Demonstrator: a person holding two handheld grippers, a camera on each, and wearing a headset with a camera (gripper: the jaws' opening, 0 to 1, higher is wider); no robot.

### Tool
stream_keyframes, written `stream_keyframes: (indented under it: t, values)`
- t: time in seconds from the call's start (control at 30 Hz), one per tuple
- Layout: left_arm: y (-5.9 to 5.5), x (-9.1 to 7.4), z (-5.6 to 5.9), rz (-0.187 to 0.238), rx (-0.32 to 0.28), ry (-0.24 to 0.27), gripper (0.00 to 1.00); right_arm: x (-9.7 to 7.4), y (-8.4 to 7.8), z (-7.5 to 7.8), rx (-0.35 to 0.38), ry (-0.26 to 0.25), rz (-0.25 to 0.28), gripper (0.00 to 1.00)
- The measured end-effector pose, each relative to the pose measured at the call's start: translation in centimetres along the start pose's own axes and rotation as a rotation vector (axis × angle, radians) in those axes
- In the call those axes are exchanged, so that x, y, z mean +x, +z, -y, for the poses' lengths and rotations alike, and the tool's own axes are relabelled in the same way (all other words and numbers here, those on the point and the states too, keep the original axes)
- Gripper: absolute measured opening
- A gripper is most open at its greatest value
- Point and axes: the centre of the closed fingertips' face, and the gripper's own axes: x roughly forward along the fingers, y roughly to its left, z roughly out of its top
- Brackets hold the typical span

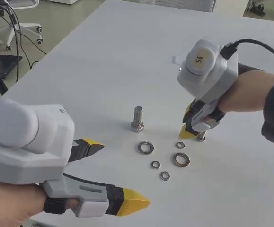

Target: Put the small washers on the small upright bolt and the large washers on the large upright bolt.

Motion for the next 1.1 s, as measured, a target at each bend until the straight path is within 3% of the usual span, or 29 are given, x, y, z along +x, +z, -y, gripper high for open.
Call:
stream_keyframes:
  t: [0.43,1.1]
  values:
    - [0.1,0.1,0.1,0.003,0.002,-0.003,0.88,1.5,-1.2,-0.5,-0.012,0.014,-0.061,0.25]
    - [0.2,0.1,0.2,0.007,-0.001,-0.008,0.88,3.0,-2.1,-0.6,-0.001,0.034,-0.096,0.2]
